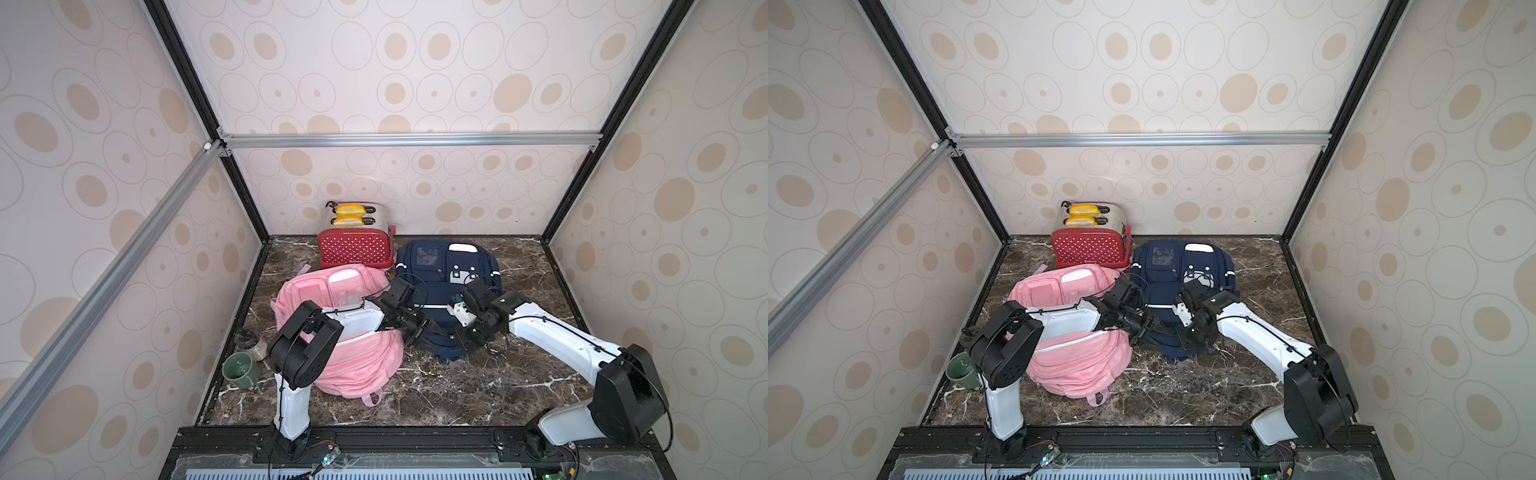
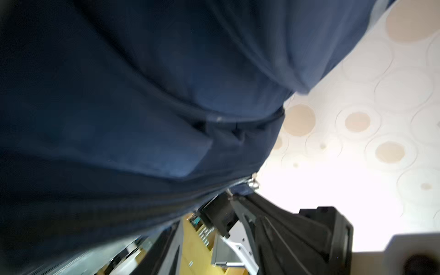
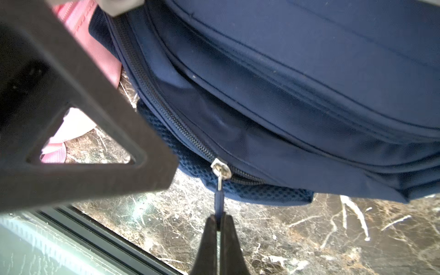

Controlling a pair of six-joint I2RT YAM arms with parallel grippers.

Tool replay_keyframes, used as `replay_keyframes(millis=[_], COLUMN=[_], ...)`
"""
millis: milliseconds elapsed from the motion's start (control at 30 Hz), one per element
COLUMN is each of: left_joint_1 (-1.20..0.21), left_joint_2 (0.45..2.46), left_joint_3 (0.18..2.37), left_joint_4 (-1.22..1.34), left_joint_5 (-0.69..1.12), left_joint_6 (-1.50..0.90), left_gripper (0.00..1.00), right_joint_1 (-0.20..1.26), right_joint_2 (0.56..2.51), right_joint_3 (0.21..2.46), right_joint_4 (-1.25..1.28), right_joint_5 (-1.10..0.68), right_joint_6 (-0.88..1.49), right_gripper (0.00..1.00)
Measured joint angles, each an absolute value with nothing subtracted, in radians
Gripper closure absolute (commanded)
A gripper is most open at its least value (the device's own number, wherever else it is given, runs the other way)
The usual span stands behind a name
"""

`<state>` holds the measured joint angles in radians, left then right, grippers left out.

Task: Zip up the backpack
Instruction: Zip the zipper on the backpack.

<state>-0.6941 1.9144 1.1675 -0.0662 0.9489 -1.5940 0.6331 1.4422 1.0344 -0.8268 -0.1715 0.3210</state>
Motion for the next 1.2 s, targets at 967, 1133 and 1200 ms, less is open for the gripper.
replay_keyframes(millis=[967,1133,1200], left_joint_1=[-0.753,-0.753,-0.754], left_joint_2=[1.908,1.905,1.905], left_joint_3=[1.233,1.233,1.235], left_joint_4=[-0.17,-0.206,-0.213], left_joint_5=[0.779,0.748,0.737], left_joint_6=[-1.738,-1.763,-1.767], left_gripper=[0.45,0.46,0.47], right_joint_1=[0.634,0.633,0.632], right_joint_2=[1.443,1.443,1.443], right_joint_3=[1.031,1.031,1.031], right_joint_4=[-0.842,-0.836,-0.836], right_joint_5=[-0.17,-0.169,-0.17], right_joint_6=[0.222,0.212,0.208], right_gripper=[1.0,1.0,1.0])
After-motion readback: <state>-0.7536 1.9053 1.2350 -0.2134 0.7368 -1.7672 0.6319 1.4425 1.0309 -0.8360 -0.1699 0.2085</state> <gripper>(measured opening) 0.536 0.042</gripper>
